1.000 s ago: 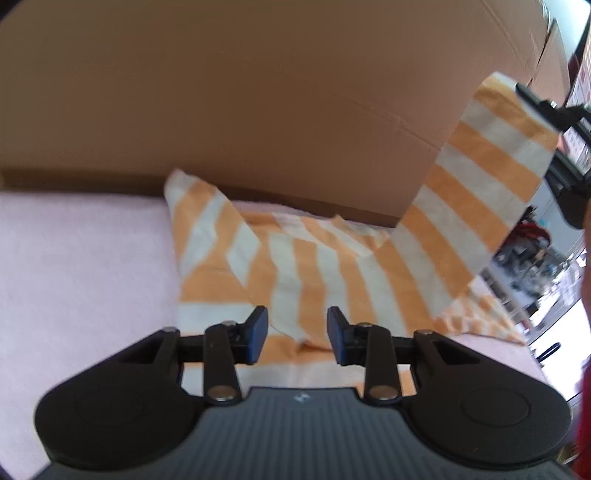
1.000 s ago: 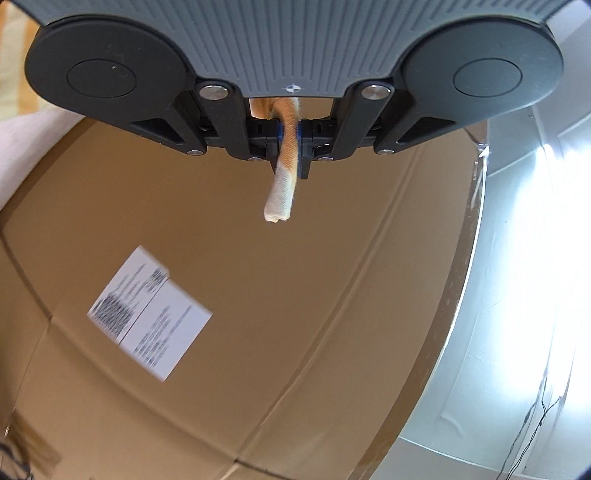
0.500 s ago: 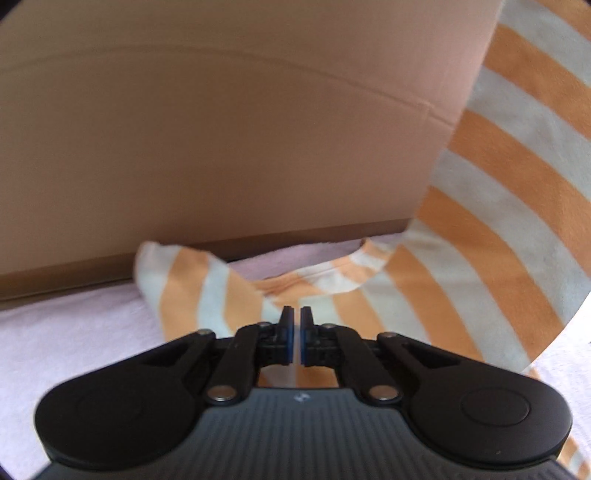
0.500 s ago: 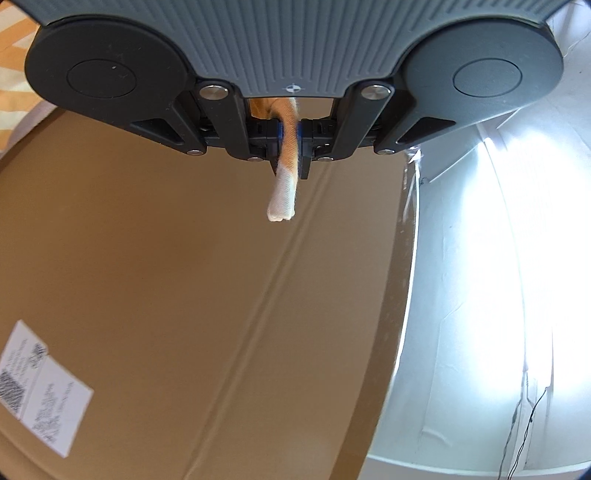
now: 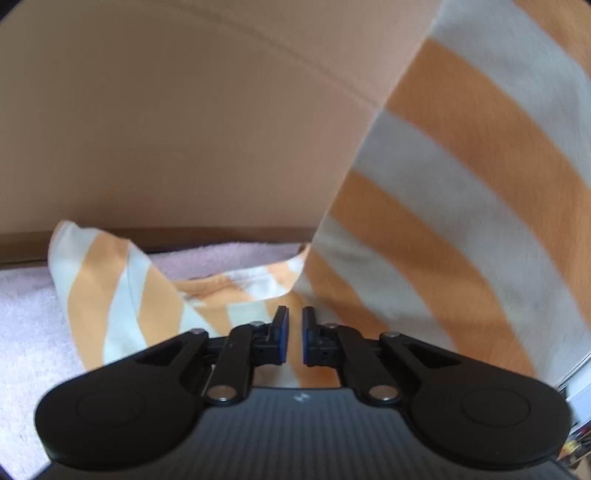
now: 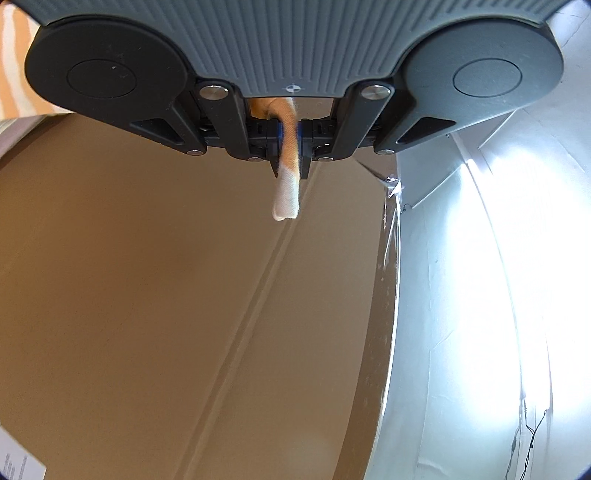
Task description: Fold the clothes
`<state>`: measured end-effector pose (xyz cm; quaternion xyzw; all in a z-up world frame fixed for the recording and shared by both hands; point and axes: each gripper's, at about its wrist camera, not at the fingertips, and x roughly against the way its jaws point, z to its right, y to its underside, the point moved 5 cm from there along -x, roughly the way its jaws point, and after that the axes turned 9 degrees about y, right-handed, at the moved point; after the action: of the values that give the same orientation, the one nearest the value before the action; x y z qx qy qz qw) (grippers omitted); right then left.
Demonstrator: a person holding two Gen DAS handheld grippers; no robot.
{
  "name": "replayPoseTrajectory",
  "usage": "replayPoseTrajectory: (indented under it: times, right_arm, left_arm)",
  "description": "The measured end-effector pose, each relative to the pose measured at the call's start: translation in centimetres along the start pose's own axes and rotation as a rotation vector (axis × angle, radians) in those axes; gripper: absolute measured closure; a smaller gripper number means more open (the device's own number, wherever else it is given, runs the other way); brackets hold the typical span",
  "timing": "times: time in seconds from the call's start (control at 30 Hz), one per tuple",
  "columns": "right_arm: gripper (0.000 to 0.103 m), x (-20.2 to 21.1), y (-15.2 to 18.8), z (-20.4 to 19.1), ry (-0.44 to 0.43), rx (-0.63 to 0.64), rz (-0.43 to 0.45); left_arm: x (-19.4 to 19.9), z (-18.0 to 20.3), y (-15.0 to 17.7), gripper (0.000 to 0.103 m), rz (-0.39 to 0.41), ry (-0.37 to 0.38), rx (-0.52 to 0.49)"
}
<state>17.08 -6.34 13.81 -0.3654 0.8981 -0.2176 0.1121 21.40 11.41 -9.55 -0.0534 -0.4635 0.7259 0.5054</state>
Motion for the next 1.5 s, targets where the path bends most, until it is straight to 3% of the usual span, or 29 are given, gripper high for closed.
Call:
replayPoseTrajectory:
  times: [0.2, 0.3, 0.33, 0.5, 0.7, 0.8, 0.87, 0.9, 1.03, 1.17, 1.4, 1.47, 1.5]
  right_arm:
    - [0.096, -2.6, 2.3, -0.9, -0.010, -0.004, -0.047]
    - [0.096, -3.7, 3.7, -1.2, -0.025, -0.022, -0.076]
    - [0.096, -4.1, 4.1, -1.4, -0.030, -0.028, -0.085]
    - [0.096, -5.2, 5.9, -2.4, -0.062, -0.045, -0.132]
    - [0.095, -5.9, 7.5, -3.3, -0.103, -0.069, -0.175]
    - [0.095, -5.4, 7.7, -3.4, -0.119, -0.091, -0.193]
    - [0.095, -5.0, 8.4, -3.5, -0.128, -0.105, -0.207]
    - [0.094, -4.8, 8.8, -3.5, -0.130, -0.111, -0.209]
    - [0.093, -4.0, 10.0, -3.2, -0.133, -0.133, -0.217]
    - [0.093, -3.3, 11.3, -3.2, -0.139, -0.144, -0.218]
    - [0.093, 0.1, 12.8, -1.8, -0.165, -0.202, -0.275]
    - [0.093, 1.2, 13.1, -2.2, -0.184, -0.209, -0.293]
    - [0.093, 1.8, 13.2, -2.2, -0.192, -0.204, -0.301]
  left_arm:
    - [2.3, -1.4, -0.6, 0.100, 0.060, 0.048, 0.081]
    - [3.0, -2.1, -0.4, 0.070, 0.054, -0.003, 0.062]
    - [3.2, -2.4, -0.3, 0.066, 0.045, -0.009, 0.057]
    - [4.0, -3.9, 0.4, 0.062, -0.005, 0.002, 0.069]
    - [4.9, -4.6, 0.9, 0.062, -0.023, -0.003, 0.044]
    - [5.6, -4.3, 1.0, 0.068, -0.018, -0.001, -0.003]
    - [6.0, -4.1, 1.0, 0.097, -0.008, 0.018, -0.001]
    - [6.2, -4.1, 1.0, 0.103, 0.000, 0.028, 0.001]
    - [6.7, -3.4, 1.2, 0.103, -0.001, 0.034, -0.031]
    - [4.3, -5.4, 0.6, 0.103, -0.057, 0.002, -0.041]
    - [4.5, -4.1, 0.9, 0.103, -0.087, -0.020, -0.045]
    - [4.7, -4.3, 1.0, 0.095, -0.090, -0.010, -0.031]
    - [5.0, -4.5, 0.9, 0.077, -0.088, -0.001, -0.023]
